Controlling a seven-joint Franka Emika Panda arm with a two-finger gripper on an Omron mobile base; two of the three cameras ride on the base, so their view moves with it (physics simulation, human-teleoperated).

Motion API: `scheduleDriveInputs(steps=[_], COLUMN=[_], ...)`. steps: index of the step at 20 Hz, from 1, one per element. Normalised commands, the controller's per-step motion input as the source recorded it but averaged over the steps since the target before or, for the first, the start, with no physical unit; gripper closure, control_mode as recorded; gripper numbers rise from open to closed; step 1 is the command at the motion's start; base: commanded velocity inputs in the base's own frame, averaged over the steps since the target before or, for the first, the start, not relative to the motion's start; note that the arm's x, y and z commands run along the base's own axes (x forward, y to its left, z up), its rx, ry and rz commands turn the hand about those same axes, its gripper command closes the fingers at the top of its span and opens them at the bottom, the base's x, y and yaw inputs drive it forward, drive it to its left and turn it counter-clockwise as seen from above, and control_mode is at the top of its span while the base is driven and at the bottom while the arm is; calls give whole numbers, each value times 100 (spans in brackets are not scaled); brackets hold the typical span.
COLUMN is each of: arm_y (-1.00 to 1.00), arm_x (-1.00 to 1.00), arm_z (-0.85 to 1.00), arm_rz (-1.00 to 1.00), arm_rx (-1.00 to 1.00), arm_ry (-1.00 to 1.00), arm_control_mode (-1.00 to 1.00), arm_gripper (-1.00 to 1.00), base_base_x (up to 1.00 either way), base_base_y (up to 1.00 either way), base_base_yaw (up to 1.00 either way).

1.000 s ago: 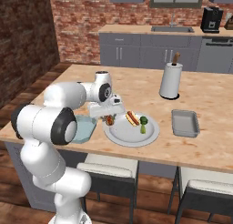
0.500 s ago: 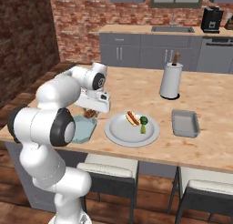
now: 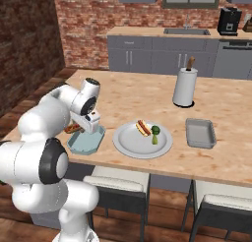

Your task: Place one cooked food and one vegetable from the large plate to each tupperware container.

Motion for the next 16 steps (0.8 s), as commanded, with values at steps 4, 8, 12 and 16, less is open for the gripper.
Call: scheduleDriveInputs(steps=[4, 8, 12, 16], arm_y=[52, 0, 0, -6], arm_x=[24, 21, 12, 21], arm_z=[23, 8, 0, 0], arm_rz=[-13, 0, 5, 7], arm_rx=[-26, -33, -28, -7], arm_ry=[2, 15, 7, 1], arm_control_mode=[-100, -100, -100, -100], arm_gripper=[100, 100, 100, 100], base_base_x=[0, 0, 0, 0], base_base_y=[0, 0, 0, 0], base_base_yaw=[0, 0, 0, 0])
